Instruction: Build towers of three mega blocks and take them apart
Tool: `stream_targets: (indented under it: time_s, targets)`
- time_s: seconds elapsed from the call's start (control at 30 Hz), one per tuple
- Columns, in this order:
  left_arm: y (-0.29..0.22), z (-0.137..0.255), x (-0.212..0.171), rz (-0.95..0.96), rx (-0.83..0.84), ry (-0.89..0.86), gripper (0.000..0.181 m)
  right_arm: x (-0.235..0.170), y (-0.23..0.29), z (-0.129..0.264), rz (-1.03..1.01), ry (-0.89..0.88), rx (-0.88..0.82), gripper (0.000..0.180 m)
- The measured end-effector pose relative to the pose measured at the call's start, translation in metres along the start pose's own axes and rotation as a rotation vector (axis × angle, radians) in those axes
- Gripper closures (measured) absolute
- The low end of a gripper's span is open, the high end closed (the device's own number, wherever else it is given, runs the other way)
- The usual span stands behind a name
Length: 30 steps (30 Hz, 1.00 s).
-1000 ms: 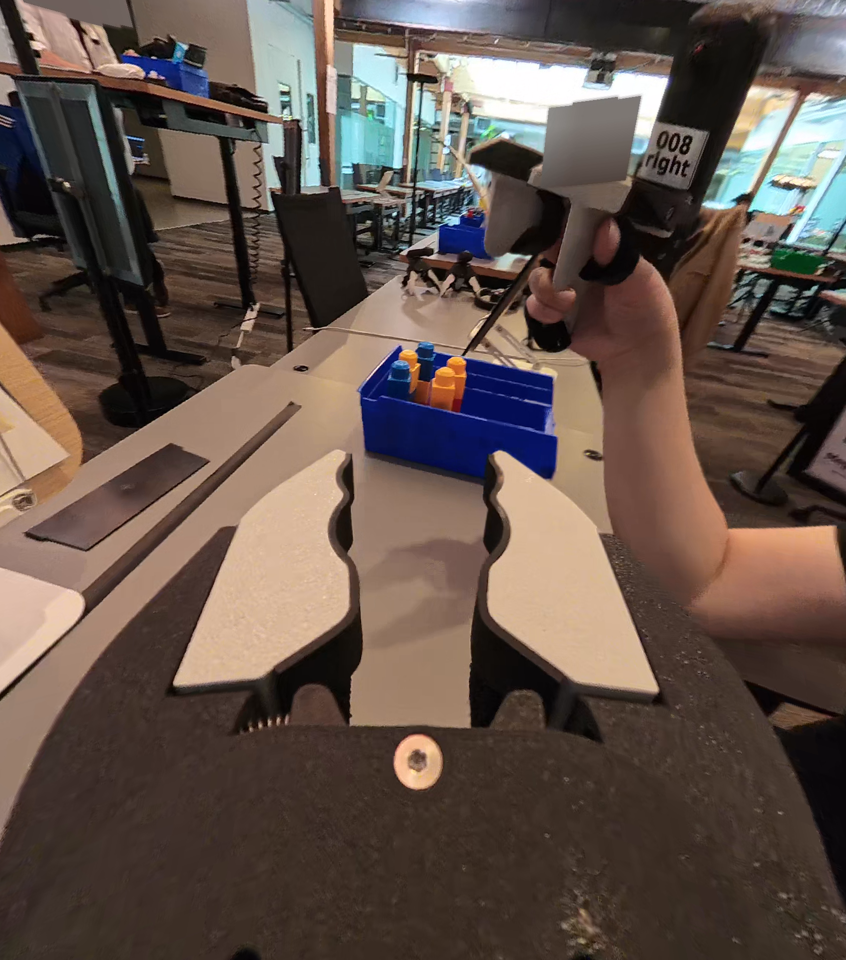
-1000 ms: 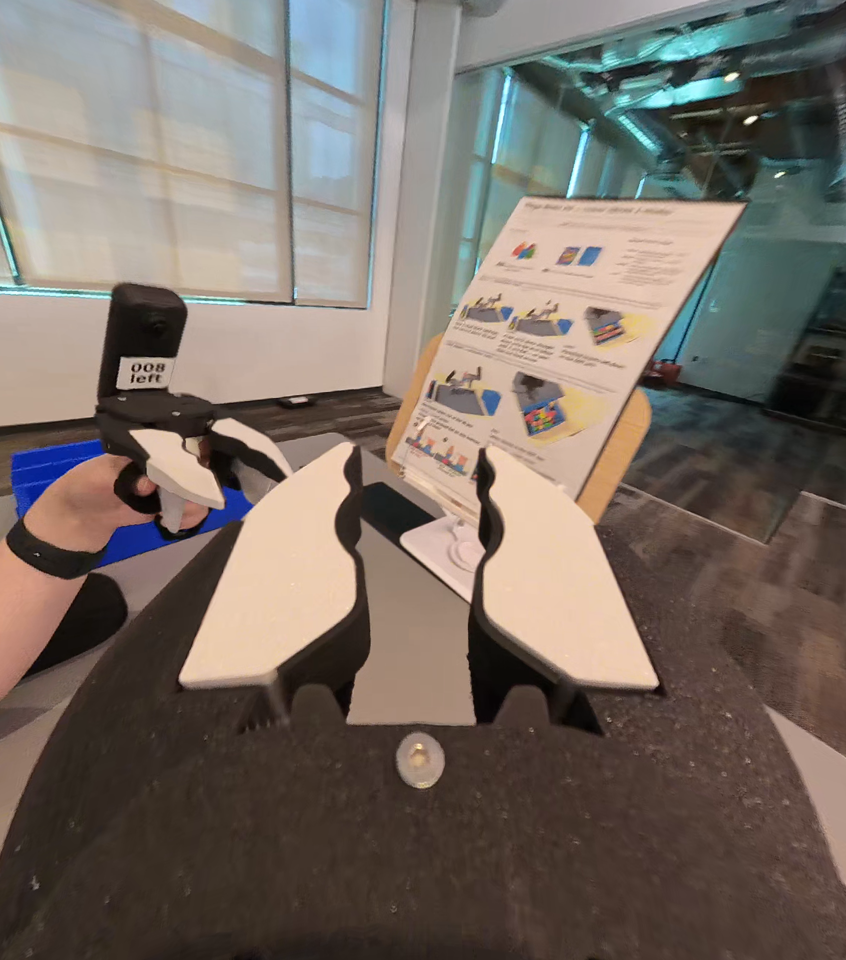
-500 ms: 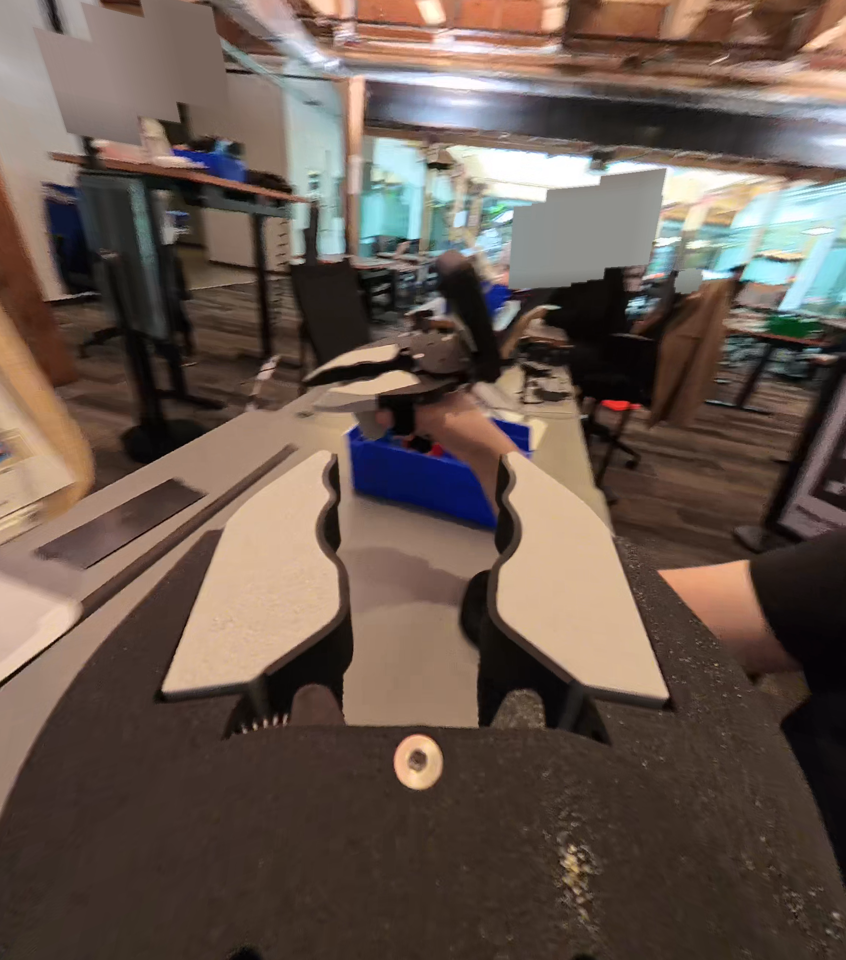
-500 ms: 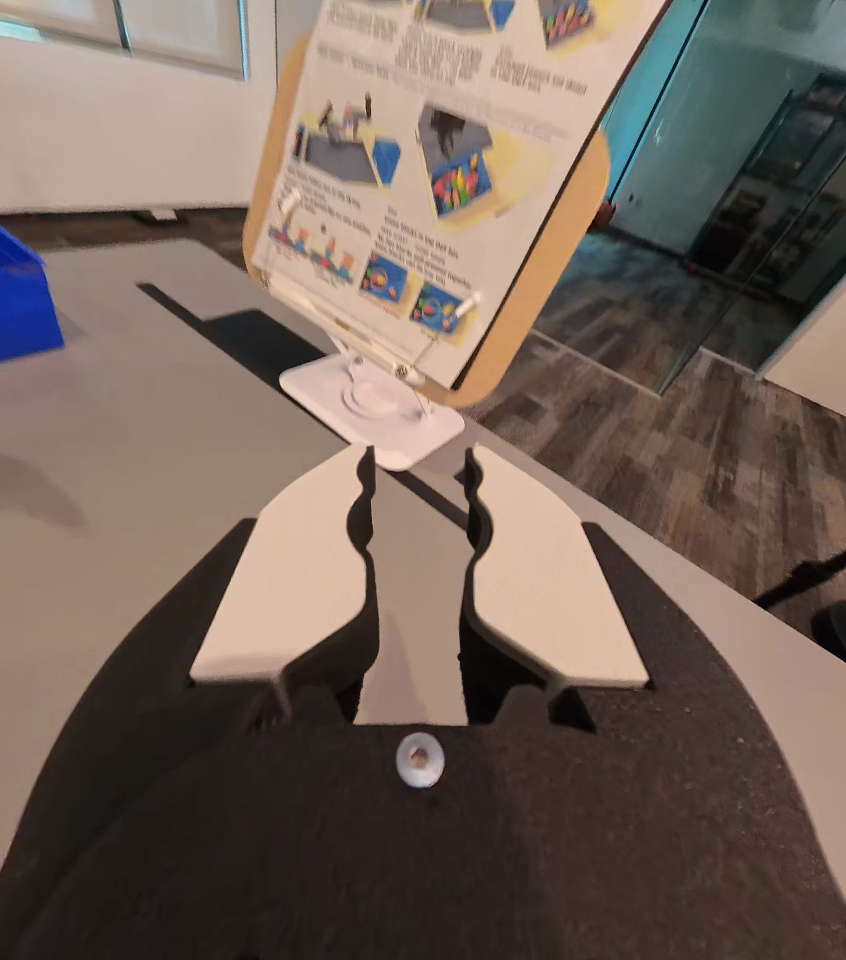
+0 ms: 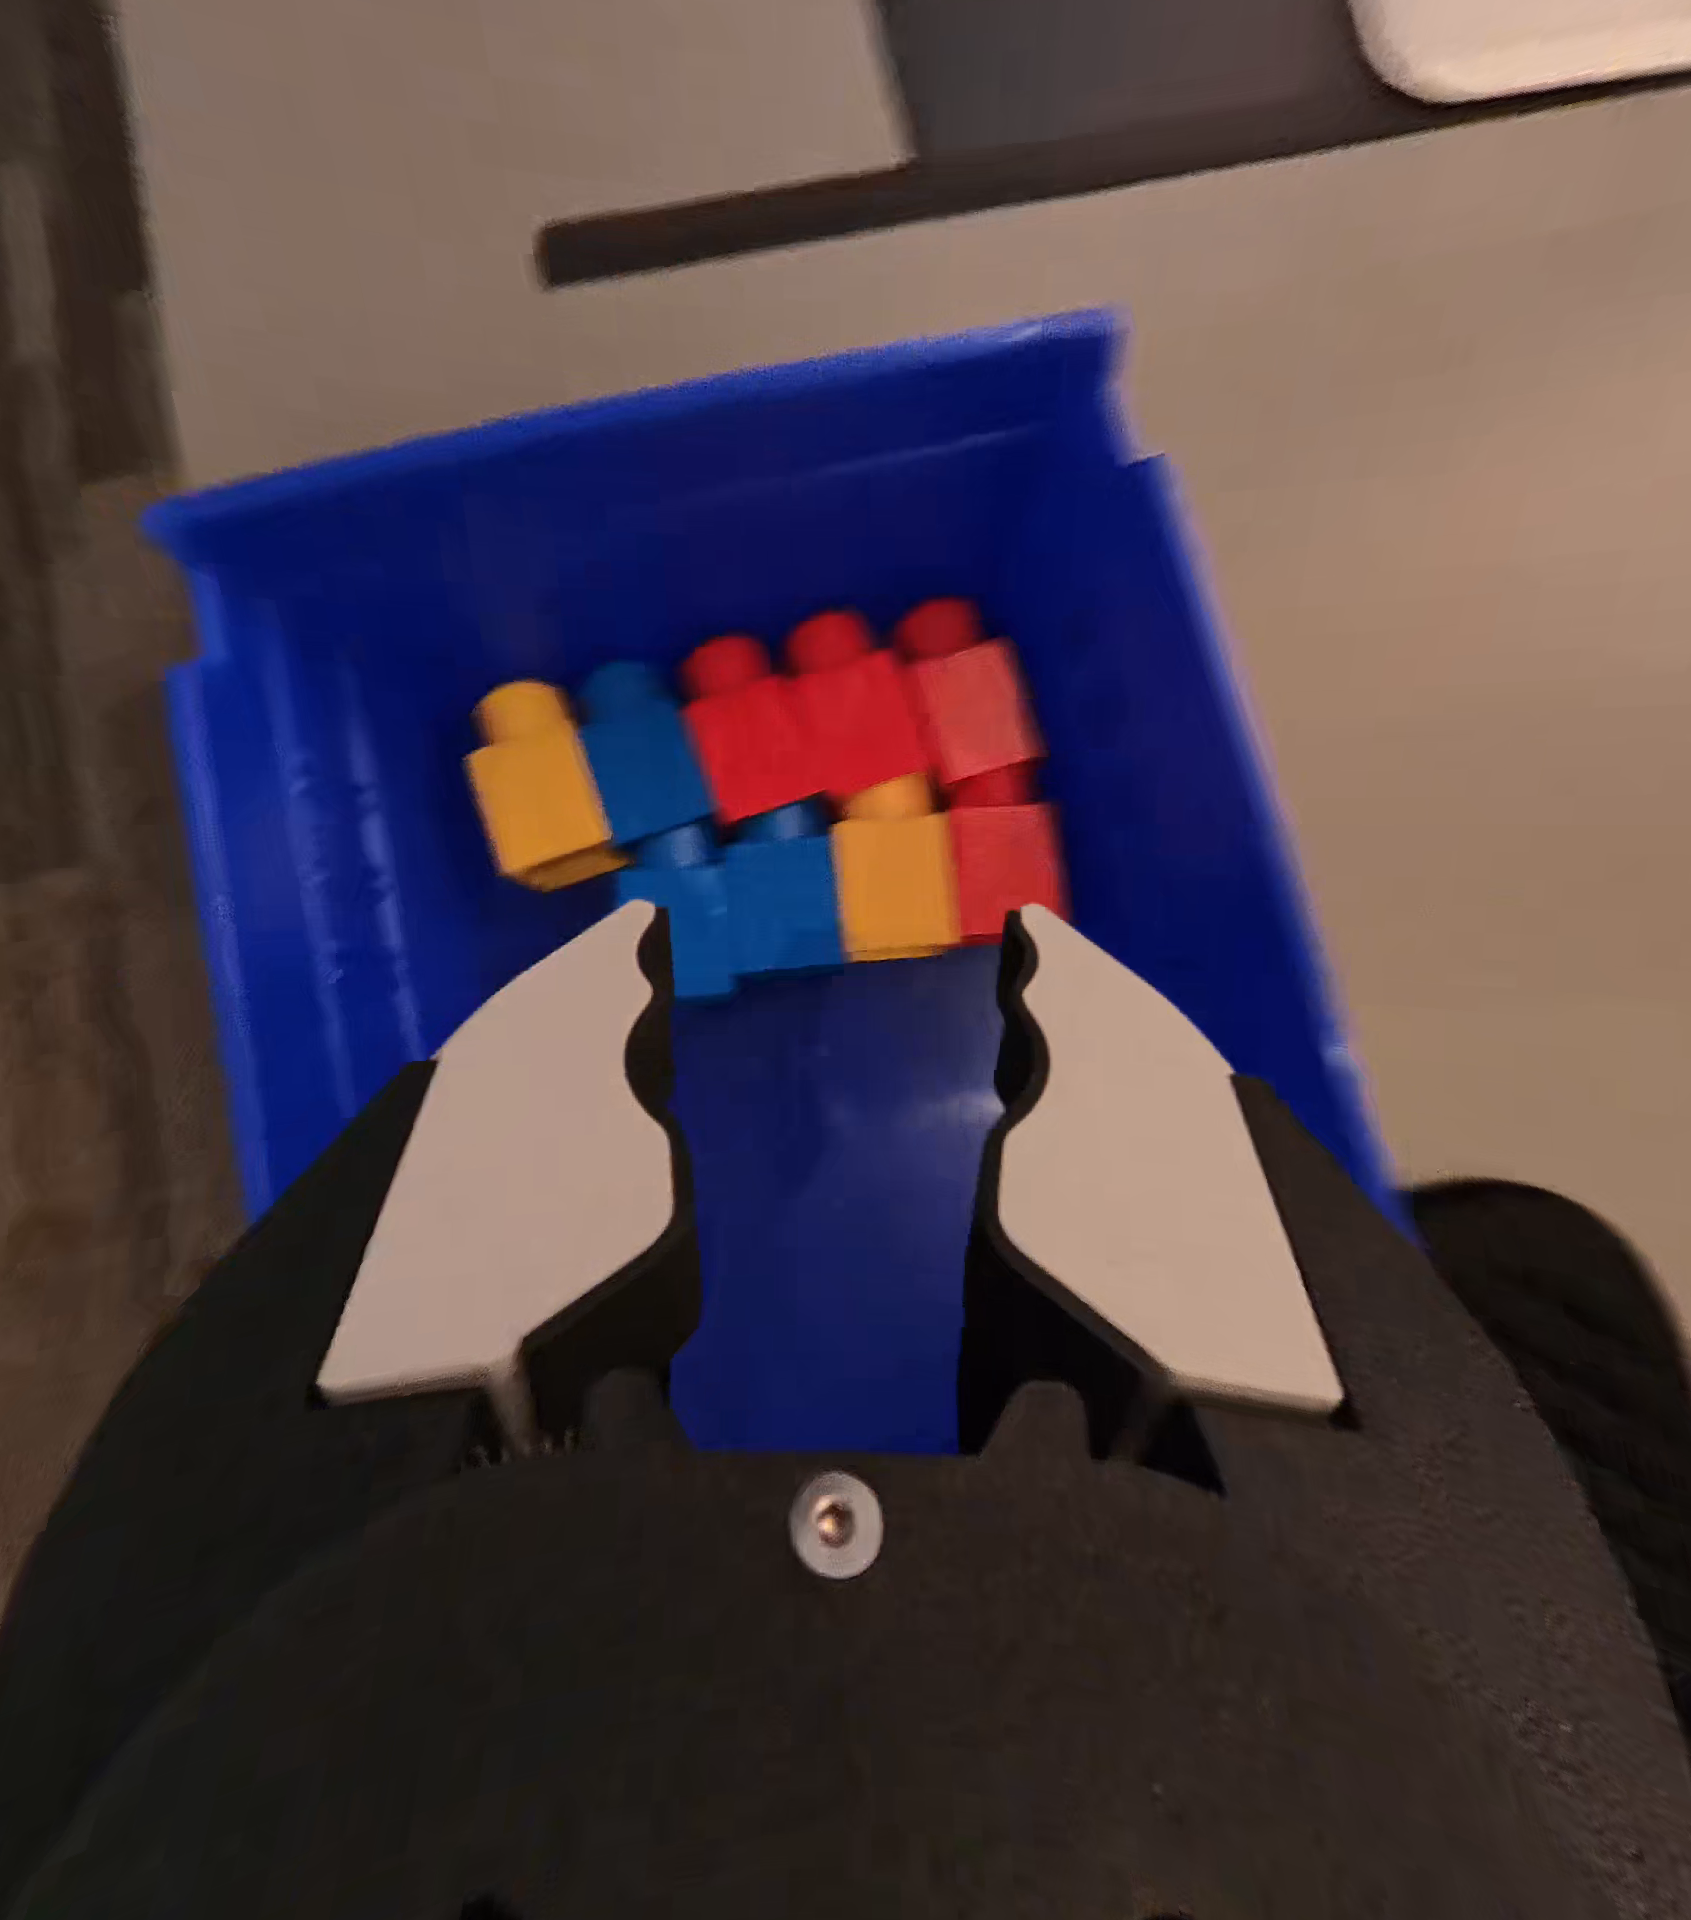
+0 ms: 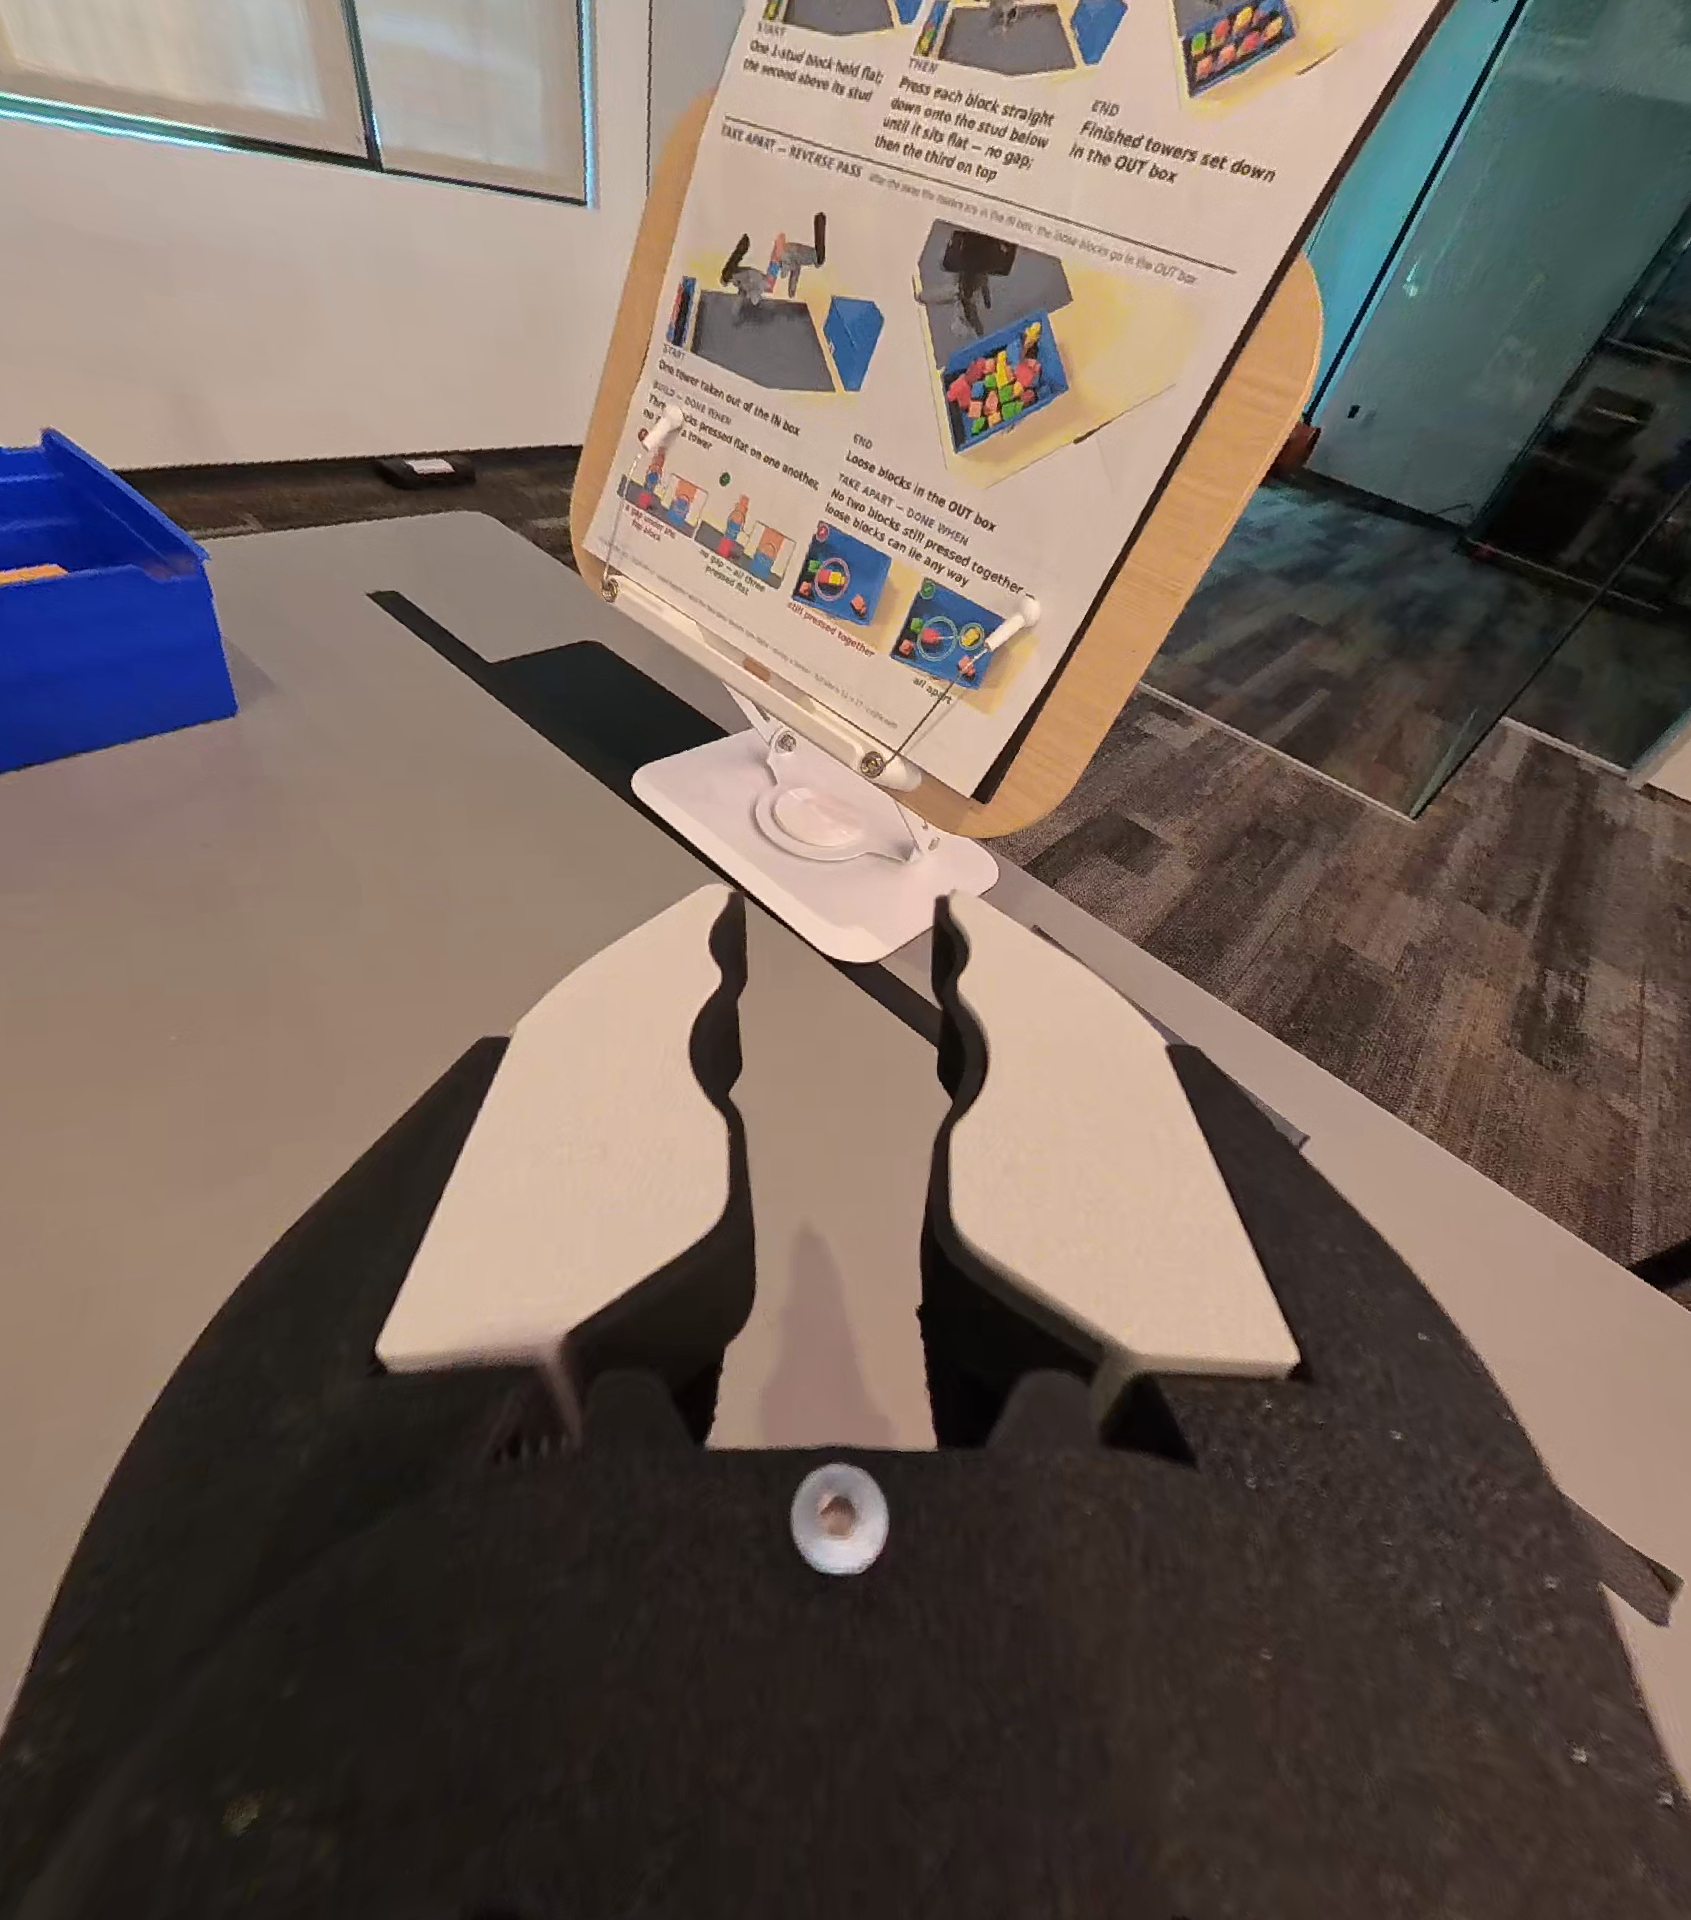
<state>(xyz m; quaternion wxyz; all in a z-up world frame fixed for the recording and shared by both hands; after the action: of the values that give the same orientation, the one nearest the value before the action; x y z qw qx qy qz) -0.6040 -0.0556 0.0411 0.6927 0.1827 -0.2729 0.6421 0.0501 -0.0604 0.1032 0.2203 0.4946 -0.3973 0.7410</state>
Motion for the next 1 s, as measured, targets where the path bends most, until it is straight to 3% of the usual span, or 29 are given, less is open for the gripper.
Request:
stream_targets:
  time_s: [0.17, 0.3, 0.43, 0.6, 0.7, 0.83, 1.0]
  targets:
    - [0.035, -0.04, -0.014, 0.041, 0.175, 0.108, 0.118, -0.004, 0.001, -0.002, 0.013, 0.036, -0.006, 0.146]
    - [0.041, -0.057, -0.013, 0.114, 0.16, 0.14, 0.117, -0.007, -0.001, -0.004, 0.0, 0.044, 0.0, 0.146]
    - [0.045, -0.065, -0.011, 0.076, 0.223, 0.183, 0.117, -0.011, -0.001, -0.007, 0.004, 0.071, 0.003, 0.146]
    - [0.045, -0.066, -0.009, 0.067, 0.183, 0.224, 0.122, -0.013, -0.002, -0.01, 0.006, 0.085, 0.01, 0.146]
    - [0.044, -0.066, -0.009, 0.039, 0.161, 0.255, 0.124, -0.013, -0.001, -0.012, 0.01, 0.094, 0.02, 0.147]
    - [0.049, -0.074, -0.016, -0.083, 0.248, 0.385, 0.12, -0.013, 0.0, -0.013, 0.022, 0.108, 0.019, 0.147]
    - [0.046, -0.085, -0.012, -0.097, 0.204, 0.351, 0.125, -0.012, -0.001, -0.012, 0.028, 0.113, 0.014, 0.147]
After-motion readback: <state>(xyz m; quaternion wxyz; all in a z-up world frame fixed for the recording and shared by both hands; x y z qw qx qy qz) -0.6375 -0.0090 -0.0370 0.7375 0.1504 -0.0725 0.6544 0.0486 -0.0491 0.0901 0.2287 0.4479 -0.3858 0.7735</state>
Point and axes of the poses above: each gripper's, where its closed fingertips meet, z back along the fingers, x out of its top, y = z × x across the jaws, the point moved 10 cm from there along z, back along the fingers, and after that the axes turned 11 degrees about z, right-handed, at the moved point
